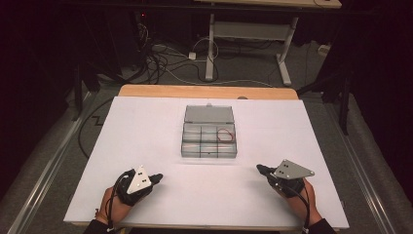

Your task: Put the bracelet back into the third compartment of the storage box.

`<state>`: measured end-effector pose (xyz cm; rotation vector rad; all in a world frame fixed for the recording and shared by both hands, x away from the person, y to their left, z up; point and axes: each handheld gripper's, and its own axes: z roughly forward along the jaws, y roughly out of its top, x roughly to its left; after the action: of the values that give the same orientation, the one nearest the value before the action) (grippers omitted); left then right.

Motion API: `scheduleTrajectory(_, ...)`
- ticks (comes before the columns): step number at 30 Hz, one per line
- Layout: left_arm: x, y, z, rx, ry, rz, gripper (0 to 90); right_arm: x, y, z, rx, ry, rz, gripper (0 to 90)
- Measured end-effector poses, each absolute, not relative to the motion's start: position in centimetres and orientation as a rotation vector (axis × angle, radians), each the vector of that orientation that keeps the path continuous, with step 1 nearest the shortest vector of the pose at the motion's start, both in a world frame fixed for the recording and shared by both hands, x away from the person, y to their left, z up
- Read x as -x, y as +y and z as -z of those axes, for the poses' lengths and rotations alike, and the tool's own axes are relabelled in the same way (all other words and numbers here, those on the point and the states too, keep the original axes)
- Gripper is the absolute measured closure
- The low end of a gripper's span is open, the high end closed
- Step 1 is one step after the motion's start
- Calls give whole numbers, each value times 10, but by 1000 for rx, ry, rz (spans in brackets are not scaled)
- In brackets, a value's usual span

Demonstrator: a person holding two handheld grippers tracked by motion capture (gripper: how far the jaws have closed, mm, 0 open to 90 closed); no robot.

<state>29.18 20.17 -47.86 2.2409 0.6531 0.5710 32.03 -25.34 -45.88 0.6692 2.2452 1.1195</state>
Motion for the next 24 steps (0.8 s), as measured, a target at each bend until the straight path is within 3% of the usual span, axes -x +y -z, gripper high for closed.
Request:
scheduleTrajectory(13,-319,198,473,-2260,668,-558,876,-345,-253,459,-702,2265,-1087,900)
scheduleTrajectory(24,-382,195,445,-2213,727,-582,876,-399,-258,445,-786,2229,-1033,900)
